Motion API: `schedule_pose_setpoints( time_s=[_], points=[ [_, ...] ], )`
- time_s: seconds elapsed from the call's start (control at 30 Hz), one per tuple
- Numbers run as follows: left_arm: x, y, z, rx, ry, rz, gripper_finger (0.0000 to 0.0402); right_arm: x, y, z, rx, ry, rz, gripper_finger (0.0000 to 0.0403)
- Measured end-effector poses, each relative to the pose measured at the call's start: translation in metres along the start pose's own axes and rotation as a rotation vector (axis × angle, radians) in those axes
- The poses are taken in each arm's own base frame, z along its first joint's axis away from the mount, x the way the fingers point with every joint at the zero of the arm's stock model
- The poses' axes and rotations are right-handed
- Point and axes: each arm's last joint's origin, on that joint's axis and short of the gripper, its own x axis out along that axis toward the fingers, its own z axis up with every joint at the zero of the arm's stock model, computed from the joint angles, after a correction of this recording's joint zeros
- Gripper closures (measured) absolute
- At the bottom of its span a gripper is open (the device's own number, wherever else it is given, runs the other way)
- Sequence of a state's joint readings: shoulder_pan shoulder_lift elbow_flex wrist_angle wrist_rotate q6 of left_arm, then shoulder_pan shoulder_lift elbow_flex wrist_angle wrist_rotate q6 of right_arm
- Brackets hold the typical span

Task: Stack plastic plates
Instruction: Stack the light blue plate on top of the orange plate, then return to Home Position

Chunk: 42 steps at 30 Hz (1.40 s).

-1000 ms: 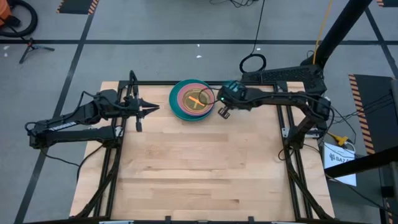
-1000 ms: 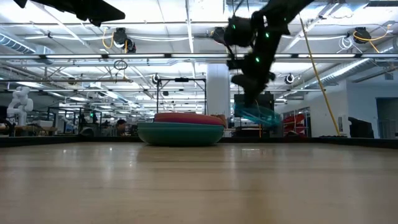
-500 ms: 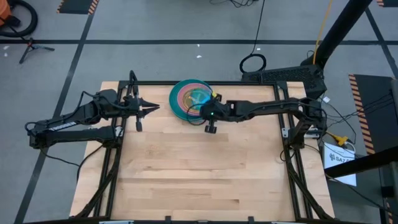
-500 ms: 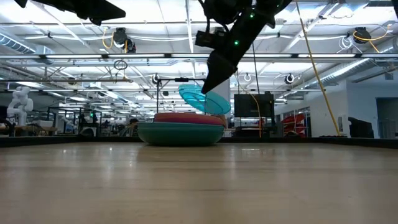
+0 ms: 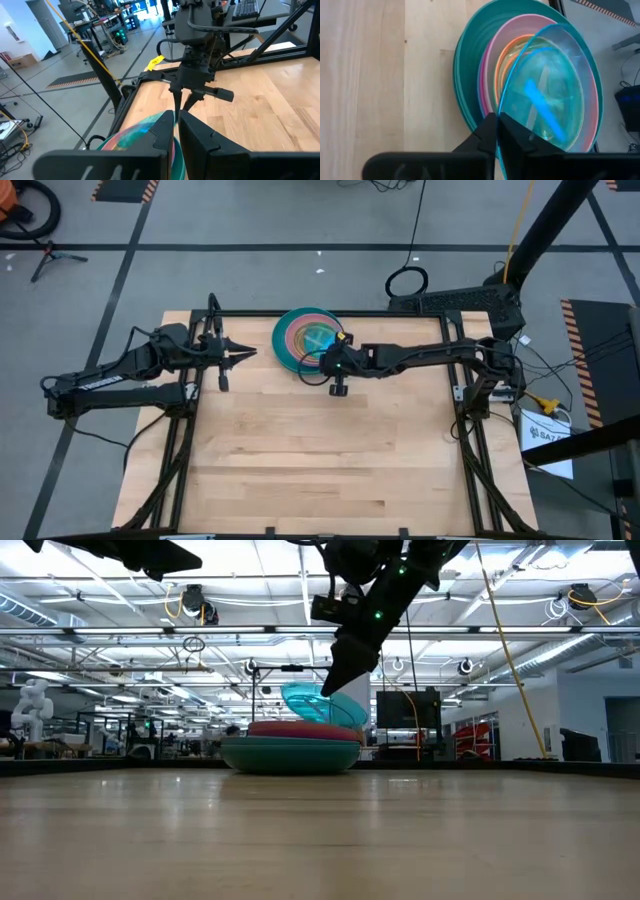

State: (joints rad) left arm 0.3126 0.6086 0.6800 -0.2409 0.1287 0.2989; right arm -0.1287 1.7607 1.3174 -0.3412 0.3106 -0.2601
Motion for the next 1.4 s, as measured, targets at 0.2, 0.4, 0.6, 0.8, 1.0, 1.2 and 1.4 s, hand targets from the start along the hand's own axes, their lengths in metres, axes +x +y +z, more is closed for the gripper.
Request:
schedule_pose_setpoints(
  time_s=[0.2, 0.4, 0.6, 0.8, 1.0, 1.2, 1.4],
  points=[
    [0.000, 0.000, 0.000, 0.001, 0.000, 0.000, 0.0366, 0.000, 0.000, 0.000, -0.007, 0.000, -0.003, 0.0366],
    [0.000, 0.000, 0.000, 0.002, 0.000, 0.000, 0.0366, 0.000, -0.002, 0.000, 0.014, 0.003, -0.008, 0.0339],
    [0.000, 0.000, 0.000, 0.002, 0.000, 0.000, 0.0366, 0.001, -0.003, -0.001, 0.049, 0.003, -0.009, 0.0326],
    [0.000, 0.000, 0.000, 0.002, 0.000, 0.000, 0.0366, 0.001, -0.003, -0.001, 0.079, 0.002, -0.003, 0.0327],
    [0.000, 0.000, -0.001, 0.015, 0.010, -0.004, 0.0366, 0.004, 0.004, -0.002, 0.110, -0.094, 0.140, 0.0334],
    [-0.001, -0.002, -0.004, 0.027, 0.031, -0.045, 0.0366, -0.008, 0.013, -0.035, 0.119, -0.146, 0.138, 0.0356],
    [-0.001, -0.003, -0.004, -0.020, 0.025, -0.067, 0.0366, -0.038, 0.012, -0.069, 0.147, -0.314, 0.147, 0.0370]
  ],
)
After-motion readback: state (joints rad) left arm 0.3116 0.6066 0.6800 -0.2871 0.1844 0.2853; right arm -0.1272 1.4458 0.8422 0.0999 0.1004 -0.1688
